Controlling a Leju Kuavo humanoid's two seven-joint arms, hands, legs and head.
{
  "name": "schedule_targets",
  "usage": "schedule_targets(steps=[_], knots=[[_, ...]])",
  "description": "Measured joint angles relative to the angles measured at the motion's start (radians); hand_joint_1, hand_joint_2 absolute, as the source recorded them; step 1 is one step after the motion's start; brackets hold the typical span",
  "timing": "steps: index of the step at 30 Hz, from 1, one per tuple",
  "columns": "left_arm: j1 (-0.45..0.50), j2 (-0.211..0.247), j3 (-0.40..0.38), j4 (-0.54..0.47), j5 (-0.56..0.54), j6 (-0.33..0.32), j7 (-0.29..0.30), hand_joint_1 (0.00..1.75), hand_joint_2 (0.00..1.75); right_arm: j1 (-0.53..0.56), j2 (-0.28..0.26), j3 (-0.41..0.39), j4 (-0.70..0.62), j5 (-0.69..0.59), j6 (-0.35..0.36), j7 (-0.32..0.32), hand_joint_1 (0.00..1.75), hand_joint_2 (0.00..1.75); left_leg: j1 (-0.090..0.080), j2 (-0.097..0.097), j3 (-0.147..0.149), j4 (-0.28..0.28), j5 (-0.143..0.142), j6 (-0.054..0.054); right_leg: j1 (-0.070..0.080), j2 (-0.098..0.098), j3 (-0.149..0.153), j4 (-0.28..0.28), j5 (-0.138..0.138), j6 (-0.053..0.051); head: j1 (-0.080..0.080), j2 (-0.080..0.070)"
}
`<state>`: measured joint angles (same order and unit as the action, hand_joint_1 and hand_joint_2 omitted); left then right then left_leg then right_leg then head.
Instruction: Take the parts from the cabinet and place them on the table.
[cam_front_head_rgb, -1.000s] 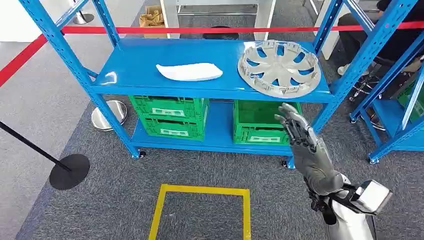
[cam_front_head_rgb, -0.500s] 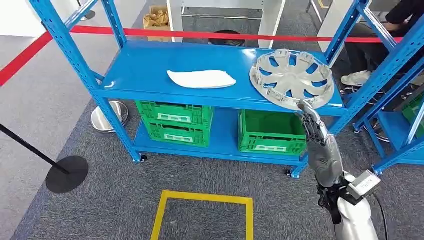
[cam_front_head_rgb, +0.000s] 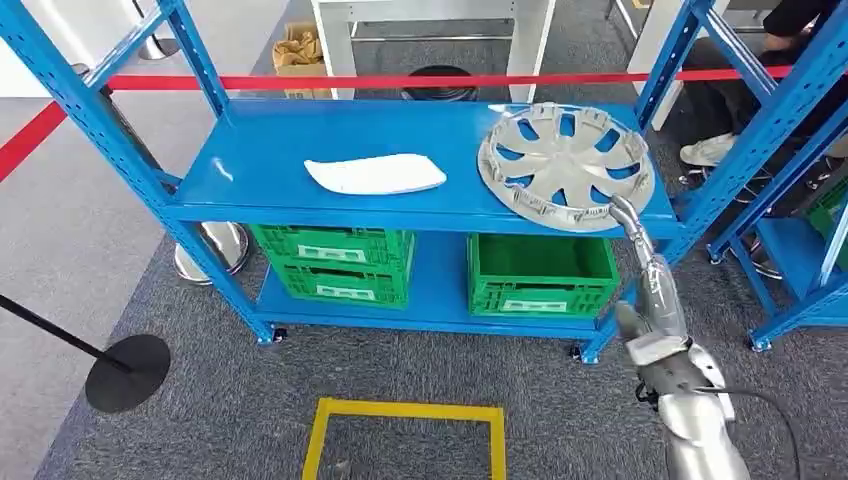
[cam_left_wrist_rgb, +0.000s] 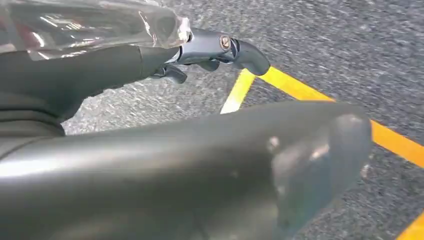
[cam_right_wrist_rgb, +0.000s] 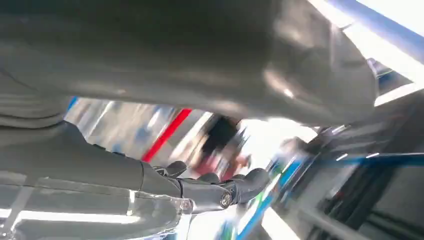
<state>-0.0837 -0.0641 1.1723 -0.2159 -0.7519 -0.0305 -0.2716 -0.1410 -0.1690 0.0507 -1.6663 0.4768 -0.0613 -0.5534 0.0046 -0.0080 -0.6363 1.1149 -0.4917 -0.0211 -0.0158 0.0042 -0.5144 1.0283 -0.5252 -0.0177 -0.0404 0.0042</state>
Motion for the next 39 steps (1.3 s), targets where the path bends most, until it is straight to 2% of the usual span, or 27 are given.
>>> schedule_targets(steps=[1, 3, 5, 7, 8, 11, 12, 13, 14, 16, 17, 18, 19, 21, 23, 24, 26, 27, 28, 29, 31, 32, 33, 34, 36, 37, 39], knots=[[0.000, 0.001, 0.001, 0.000, 0.000, 0.001, 0.000, 0.00, 0.00, 0.001, 0.000, 0.000, -0.002, 0.050, -0.039, 0.014, 0.00, 0.00, 0.000, 0.002, 0.030, -0.084, 0.050, 0.004, 0.000, -0.001, 0.009, -0.001, -0.008, 0.003, 0.001, 0.000], [-0.002, 0.001, 0.002, 0.000, -0.002, -0.002, -0.002, 0.00, 0.00, 0.000, -0.005, -0.004, -0.002, 0.248, -0.159, 0.077, 0.00, 0.00, -0.011, 0.004, 0.030, -0.084, -0.044, 0.015, 0.002, 0.000, 0.011, -0.006, -0.014, 0.014, -0.002, 0.000], [0.003, 0.005, 0.002, -0.002, -0.004, -0.002, -0.003, 0.00, 0.00, 0.004, -0.018, -0.011, -0.003, 0.435, -0.237, 0.139, 0.00, 0.00, -0.013, 0.001, 0.037, -0.100, 0.008, 0.040, 0.003, 0.000, 0.018, 0.009, -0.008, 0.030, 0.001, 0.000], [0.003, 0.005, 0.003, -0.002, -0.005, -0.002, -0.003, 0.00, 0.00, 0.004, -0.031, -0.018, -0.005, 0.465, -0.256, 0.152, 0.00, 0.00, -0.004, 0.001, 0.078, -0.111, 0.009, 0.048, 0.002, -0.001, 0.026, 0.025, -0.020, 0.037, 0.003, 0.000], [-0.001, 0.006, 0.003, -0.002, -0.005, -0.003, -0.003, 0.00, 0.00, -0.001, -0.035, -0.018, -0.006, 0.466, -0.260, 0.154, 0.00, 0.00, -0.004, 0.001, 0.085, -0.112, 0.006, 0.053, 0.002, -0.001, 0.004, 0.071, -0.029, 0.041, 0.010, 0.000], [-0.004, 0.007, 0.003, -0.002, -0.005, -0.003, -0.003, 0.00, 0.00, 0.004, -0.044, -0.018, -0.006, 0.533, -0.281, 0.185, 0.00, 0.00, -0.004, 0.000, 0.090, -0.111, -0.008, 0.062, 0.002, -0.001, -0.139, 0.278, -0.117, 0.051, 0.013, 0.000], [-0.002, 0.007, 0.003, -0.002, -0.008, -0.003, -0.003, 0.00, 0.00, 0.008, -0.050, -0.018, -0.005, 0.607, -0.297, 0.212, 0.00, 0.00, -0.005, -0.001, 0.095, -0.111, -0.013, 0.061, 0.001, -0.001, -0.169, 0.303, -0.123, 0.050, 0.013, 0.000], [-0.001, 0.006, 0.003, -0.002, -0.011, -0.003, -0.003, 0.00, 0.00, 0.010, -0.055, -0.017, -0.005, 0.690, -0.312, 0.242, 0.00, 0.00, -0.004, -0.002, 0.102, -0.111, -0.019, 0.060, 0.001, -0.001, -0.178, 0.286, -0.103, 0.049, 0.012, 0.000], [0.000, 0.006, 0.004, -0.002, -0.011, -0.003, -0.003, 0.00, 0.00, 0.011, -0.059, -0.017, -0.004, 0.763, -0.324, 0.270, 0.00, 0.00, -0.004, -0.003, 0.112, -0.111, -0.027, 0.059, 0.001, -0.001, -0.166, 0.230, -0.059, 0.048, 0.014, 0.000], [-0.001, 0.006, 0.005, -0.002, -0.013, -0.002, -0.003, 0.00, 0.00, 0.012, -0.064, -0.017, -0.002, 0.850, -0.335, 0.308, 0.00, 0.00, -0.004, -0.005, 0.136, -0.111, -0.045, 0.051, 0.000, -0.003, -0.108, 0.044, 0.072, 0.043, 0.014, 0.000], [0.000, 0.007, 0.007, -0.002, -0.014, -0.002, -0.003, 0.00, 0.00, 0.013, -0.063, -0.016, 0.002, 0.870, -0.337, 0.316, 0.00, 0.00, -0.006, -0.005, 0.135, -0.111, -0.052, 0.045, 0.002, -0.004, -0.105, 0.022, 0.076, 0.040, 0.013, 0.000], [-0.002, 0.008, 0.007, -0.002, -0.014, -0.002, -0.003, 0.00, 0.00, 0.012, -0.062, -0.014, 0.007, 0.883, -0.337, 0.319, 0.00, 0.00, -0.007, -0.005, 0.137, -0.111, -0.056, 0.038, 0.006, -0.007, -0.112, 0.020, 0.031, 0.035, 0.010, 0.000], [-0.002, 0.010, 0.007, -0.002, -0.014, -0.002, -0.003, 0.00, 0.00, 0.015, -0.061, -0.013, 0.011, 0.887, -0.337, 0.320, 0.00, 0.00, -0.007, -0.003, 0.135, -0.111, -0.061, 0.031, 0.007, -0.006, -0.104, 0.017, 0.061, 0.027, 0.011, 0.000], [-0.001, 0.011, 0.007, -0.002, -0.016, -0.001, -0.003, 0.00, 0.00, 0.011, -0.058, -0.010, 0.018, 0.883, -0.337, 0.319, 0.00, 0.00, -0.008, -0.003, 0.146, -0.102, -0.060, 0.024, 0.003, -0.004, -0.095, 0.018, 0.068, 0.018, 0.009, 0.000], [-0.007, 0.010, 0.007, -0.002, -0.018, -0.003, -0.009, 0.00, 0.00, 0.002, -0.055, -0.006, 0.025, 0.860, -0.337, 0.310, 0.00, 0.00, -0.007, 0.000, 0.096, -0.018, -0.055, 0.015, -0.002, -0.006, -0.079, 0.010, 0.061, 0.007, 0.006, 0.000], [-0.007, 0.011, 0.008, -0.002, -0.018, -0.003, -0.011, 0.00, 0.00, -0.003, -0.052, -0.004, 0.028, 0.853, -0.337, 0.305, 0.00, 0.00, -0.005, 0.000, 0.054, 0.045, -0.073, 0.009, -0.003, -0.006, -0.076, 0.010, 0.057, 0.002, 0.006, 0.000], [-0.005, 0.012, 0.008, -0.002, -0.018, -0.003, -0.013, 0.00, 0.00, -0.005, -0.050, 0.003, 0.037, 0.846, -0.334, 0.297, 0.00, 0.00, -0.003, 0.000, -0.043, 0.178, -0.144, 0.002, -0.003, -0.005, -0.071, 0.010, 0.048, 0.000, 0.006, 0.000], [-0.003, 0.011, 0.008, -0.002, -0.018, -0.004, -0.013, 0.00, 0.00, -0.005, -0.050, 0.006, 0.043, 0.843, -0.331, 0.294, 0.00, 0.00, -0.003, 0.000, -0.080, 0.215, -0.156, 0.000, -0.003, -0.005, -0.067, 0.010, 0.043, 0.000, 0.005, 0.000], [-0.003, 0.011, 0.008, -0.002, -0.018, -0.005, -0.013, 0.00, 0.00, -0.006, -0.049, 0.009, 0.048, 0.842, -0.326, 0.291, 0.00, 0.00, -0.003, 0.000, -0.093, 0.207, -0.137, 0.001, -0.003, -0.005, -0.061, 0.010, 0.038, 0.001, 0.005, 0.000], [-0.003, 0.011, 0.008, -0.002, -0.018, -0.005, -0.013, 0.00, 0.00, -0.007, -0.048, 0.011, 0.053, 0.842, -0.321, 0.288, 0.00, 0.00, -0.003, 0.000, -0.082, 0.156, -0.092, 0.003, -0.003, -0.004, -0.052, 0.010, 0.031, 0.002, 0.006, 0.000], [-0.003, 0.012, 0.009, -0.002, -0.018, -0.004, -0.013, 0.00, 0.00, -0.016, -0.047, 0.014, 0.061, 0.840, -0.314, 0.285, 0.00, 0.00, -0.003, 0.001, -0.015, -0.016, 0.019, 0.010, -0.003, -0.004, -0.033, 0.009, 0.019, 0.007, 0.006, 0.000], [-0.003, 0.013, 0.010, -0.002, -0.016, -0.003, -0.013, 0.00, 0.00, -0.022, -0.046, 0.016, 0.064, 0.840, -0.313, 0.285, 0.00, 0.00, -0.005, 0.003, 0.013, -0.087, 0.049, 0.016, -0.003, -0.005, -0.028, 0.008, 0.013, 0.011, 0.006, 0.000], [-0.005, 0.012, 0.010, -0.002, -0.014, -0.002, -0.012, 0.00, 0.00, -0.027, -0.045, 0.018, 0.067, 0.839, -0.311, 0.284, 0.00, 0.00, -0.011, 0.002, 0.014, -0.088, -0.011, 0.020, 0.002, -0.003, -0.024, 0.009, 0.008, 0.018, 0.006, 0.000], [-0.004, 0.011, 0.010, -0.002, -0.013, -0.001, -0.011, 0.00, 0.00, -0.031, -0.045, 0.019, 0.070, 0.838, -0.308, 0.284, 0.00, 0.00, -0.012, 0.002, 0.018, -0.087, -0.013, 0.026, 0.002, -0.003, -0.025, 0.001, 0.005, 0.025, 0.006, 0.000], [0.001, 0.011, 0.011, -0.002, -0.013, 0.000, -0.010, 0.00, 0.00, -0.029, -0.042, 0.024, 0.074, 0.835, -0.305, 0.281, 0.00, 0.00, -0.011, 0.000, 0.030, -0.102, 0.017, 0.043, 0.002, -0.002, -0.011, 0.012, 0.016, 0.039, 0.006, 0.000], [0.001, 0.010, 0.011, -0.002, -0.012, 0.000, -0.010, 0.00, 0.00, -0.029, -0.043, 0.026, 0.076, 0.834, -0.305, 0.281, 0.00, 0.00, -0.004, -0.002, 0.051, -0.107, 0.019, 0.047, 0.001, -0.002, -0.010, 0.018, 0.010, 0.043, 0.005, 0.000], [-0.001, 0.010, 0.012, -0.002, -0.012, 0.000, -0.010, 0.00, 0.00, -0.032, -0.043, 0.030, 0.079, 0.832, -0.305, 0.281, 0.00, 0.00, -0.003, -0.002, 0.064, -0.108, 0.013, 0.057, 0.000, -0.003, -0.050, 0.100, -0.013, 0.049, 0.012, 0.000]])
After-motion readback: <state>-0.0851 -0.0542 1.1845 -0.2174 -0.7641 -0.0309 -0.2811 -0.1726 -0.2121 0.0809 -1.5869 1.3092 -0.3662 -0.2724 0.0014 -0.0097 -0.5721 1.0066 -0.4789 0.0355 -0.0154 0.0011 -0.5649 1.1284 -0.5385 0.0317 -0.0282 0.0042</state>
